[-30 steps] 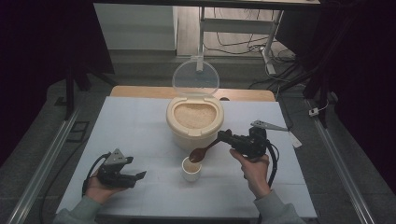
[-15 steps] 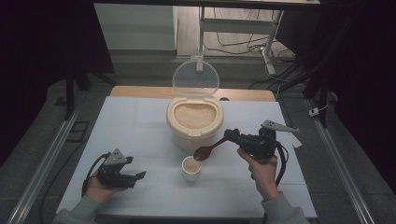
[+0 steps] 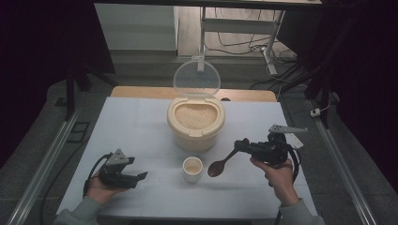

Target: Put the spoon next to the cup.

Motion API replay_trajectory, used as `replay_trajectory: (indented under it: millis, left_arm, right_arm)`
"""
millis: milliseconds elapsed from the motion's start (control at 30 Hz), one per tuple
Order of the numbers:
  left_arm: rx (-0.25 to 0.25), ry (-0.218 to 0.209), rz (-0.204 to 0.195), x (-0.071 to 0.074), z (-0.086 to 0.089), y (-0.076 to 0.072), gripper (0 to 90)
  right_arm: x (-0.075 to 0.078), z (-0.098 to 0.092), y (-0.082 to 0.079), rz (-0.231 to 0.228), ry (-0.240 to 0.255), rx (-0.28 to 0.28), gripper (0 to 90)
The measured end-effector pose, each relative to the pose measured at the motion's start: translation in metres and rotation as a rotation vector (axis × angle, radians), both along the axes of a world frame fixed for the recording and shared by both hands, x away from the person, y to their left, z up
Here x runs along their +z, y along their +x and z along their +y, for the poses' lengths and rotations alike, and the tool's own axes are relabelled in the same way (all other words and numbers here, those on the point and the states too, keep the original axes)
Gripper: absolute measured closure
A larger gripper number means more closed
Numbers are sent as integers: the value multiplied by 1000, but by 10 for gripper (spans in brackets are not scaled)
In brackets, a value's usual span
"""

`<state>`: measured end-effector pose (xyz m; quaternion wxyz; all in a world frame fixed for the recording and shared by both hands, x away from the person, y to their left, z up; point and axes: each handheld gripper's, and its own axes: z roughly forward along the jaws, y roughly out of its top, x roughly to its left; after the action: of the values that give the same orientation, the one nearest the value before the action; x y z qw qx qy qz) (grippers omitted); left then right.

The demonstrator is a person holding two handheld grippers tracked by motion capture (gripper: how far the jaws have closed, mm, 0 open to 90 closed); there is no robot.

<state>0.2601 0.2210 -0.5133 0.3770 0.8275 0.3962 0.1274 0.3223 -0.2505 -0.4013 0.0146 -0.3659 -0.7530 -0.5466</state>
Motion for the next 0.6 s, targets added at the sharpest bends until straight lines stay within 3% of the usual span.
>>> replay_trajectory:
  millis: [300, 433, 533, 600]
  left_arm:
    - [-11, 9, 1, 0, -3, 2, 213]
    - [-14, 4, -2, 0, -3, 2, 214]
    - [-18, 10, 1, 0, -3, 2, 214]
    - [-19, 11, 0, 0, -3, 2, 214]
  right_arm:
    - [-18, 16, 6, 132, -110, 137, 829]
    - [-26, 25, 9, 183, -159, 167, 829]
    - [-31, 30, 13, 196, -196, 174, 828]
    - [-33, 33, 16, 204, -195, 174, 828]
